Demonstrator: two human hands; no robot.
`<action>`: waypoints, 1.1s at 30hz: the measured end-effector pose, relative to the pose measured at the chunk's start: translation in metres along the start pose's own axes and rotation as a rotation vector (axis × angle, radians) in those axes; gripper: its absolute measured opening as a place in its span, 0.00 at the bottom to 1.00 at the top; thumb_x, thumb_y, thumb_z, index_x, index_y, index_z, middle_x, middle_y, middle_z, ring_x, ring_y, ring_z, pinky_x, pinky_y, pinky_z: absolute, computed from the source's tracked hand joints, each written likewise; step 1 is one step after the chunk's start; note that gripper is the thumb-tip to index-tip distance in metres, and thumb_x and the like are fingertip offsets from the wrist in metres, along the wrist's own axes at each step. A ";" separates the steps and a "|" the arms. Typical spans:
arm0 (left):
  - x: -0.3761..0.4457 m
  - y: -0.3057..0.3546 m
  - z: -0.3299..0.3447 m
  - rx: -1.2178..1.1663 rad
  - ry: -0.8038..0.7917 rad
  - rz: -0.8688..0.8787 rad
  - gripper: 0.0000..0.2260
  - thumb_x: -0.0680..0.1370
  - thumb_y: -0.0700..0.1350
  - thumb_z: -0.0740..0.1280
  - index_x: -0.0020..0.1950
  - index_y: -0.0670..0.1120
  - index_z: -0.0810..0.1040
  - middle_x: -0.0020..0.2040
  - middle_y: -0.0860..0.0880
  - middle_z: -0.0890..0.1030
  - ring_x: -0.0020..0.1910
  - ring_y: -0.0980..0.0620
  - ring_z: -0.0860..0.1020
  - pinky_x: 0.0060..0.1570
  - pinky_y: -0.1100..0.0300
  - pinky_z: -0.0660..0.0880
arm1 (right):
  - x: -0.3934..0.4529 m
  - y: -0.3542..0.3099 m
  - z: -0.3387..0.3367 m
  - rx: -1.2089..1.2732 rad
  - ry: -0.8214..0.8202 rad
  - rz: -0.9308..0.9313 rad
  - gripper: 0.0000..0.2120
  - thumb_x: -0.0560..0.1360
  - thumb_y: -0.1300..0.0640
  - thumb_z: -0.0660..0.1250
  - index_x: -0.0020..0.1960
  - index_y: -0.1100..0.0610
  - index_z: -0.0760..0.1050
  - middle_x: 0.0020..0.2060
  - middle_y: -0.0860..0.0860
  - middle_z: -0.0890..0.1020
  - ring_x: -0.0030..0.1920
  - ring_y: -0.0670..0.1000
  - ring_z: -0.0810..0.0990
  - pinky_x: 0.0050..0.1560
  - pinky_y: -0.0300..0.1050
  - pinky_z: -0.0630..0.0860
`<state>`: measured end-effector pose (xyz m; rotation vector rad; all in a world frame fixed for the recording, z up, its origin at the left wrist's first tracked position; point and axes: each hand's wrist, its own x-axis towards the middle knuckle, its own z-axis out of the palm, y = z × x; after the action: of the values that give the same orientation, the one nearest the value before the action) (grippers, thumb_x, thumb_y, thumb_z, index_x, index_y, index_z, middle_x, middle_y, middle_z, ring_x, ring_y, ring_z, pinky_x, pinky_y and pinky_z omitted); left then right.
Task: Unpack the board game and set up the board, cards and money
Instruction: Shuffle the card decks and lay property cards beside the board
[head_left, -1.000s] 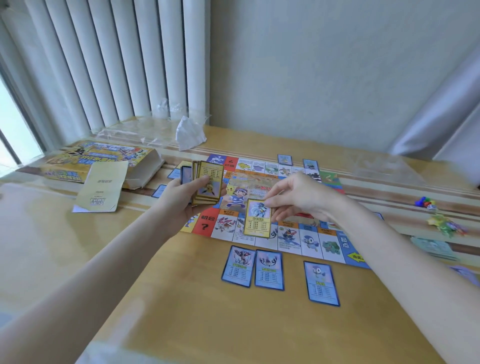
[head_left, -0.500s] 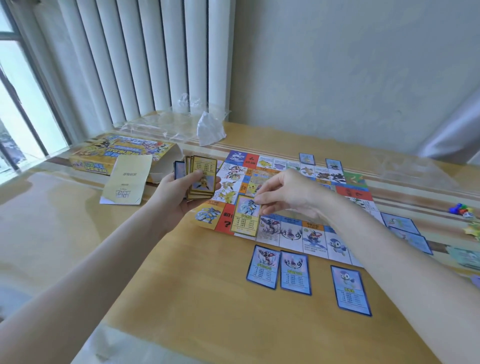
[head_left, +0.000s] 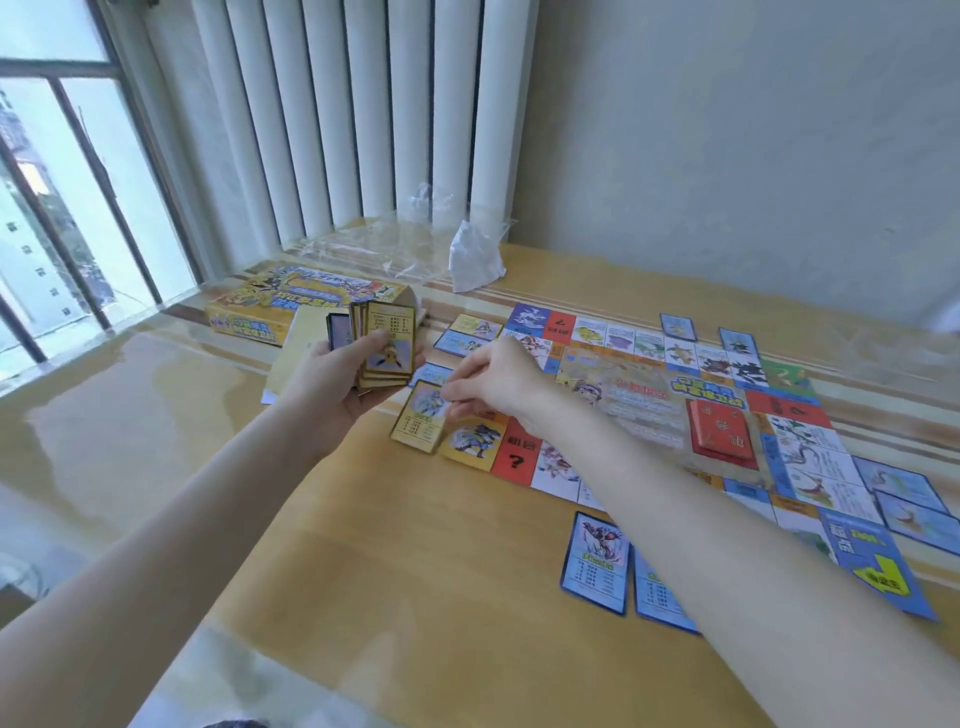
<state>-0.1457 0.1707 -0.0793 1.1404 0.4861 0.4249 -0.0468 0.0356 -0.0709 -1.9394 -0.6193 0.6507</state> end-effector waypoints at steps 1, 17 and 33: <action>0.001 0.000 -0.005 -0.006 0.025 -0.008 0.04 0.79 0.41 0.63 0.51 0.43 0.76 0.43 0.44 0.84 0.42 0.49 0.84 0.38 0.60 0.81 | 0.005 -0.001 0.005 -0.042 0.009 0.008 0.05 0.70 0.69 0.71 0.39 0.63 0.76 0.35 0.59 0.82 0.30 0.52 0.83 0.42 0.44 0.82; 0.001 -0.017 0.010 0.075 -0.106 -0.079 0.07 0.76 0.42 0.67 0.53 0.42 0.76 0.45 0.45 0.83 0.41 0.50 0.82 0.40 0.60 0.81 | -0.003 -0.016 -0.020 -0.133 0.106 -0.217 0.09 0.77 0.57 0.65 0.41 0.62 0.76 0.33 0.52 0.77 0.27 0.47 0.74 0.27 0.37 0.71; -0.015 -0.018 0.053 -0.045 -0.243 -0.234 0.08 0.77 0.39 0.65 0.55 0.40 0.77 0.48 0.40 0.84 0.46 0.46 0.83 0.43 0.54 0.81 | -0.037 0.016 -0.080 -0.110 0.181 -0.161 0.04 0.72 0.60 0.71 0.40 0.56 0.77 0.33 0.52 0.76 0.24 0.45 0.70 0.27 0.37 0.68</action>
<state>-0.1261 0.1165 -0.0757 1.0608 0.3889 0.0915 -0.0178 -0.0455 -0.0472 -1.9985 -0.7003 0.3430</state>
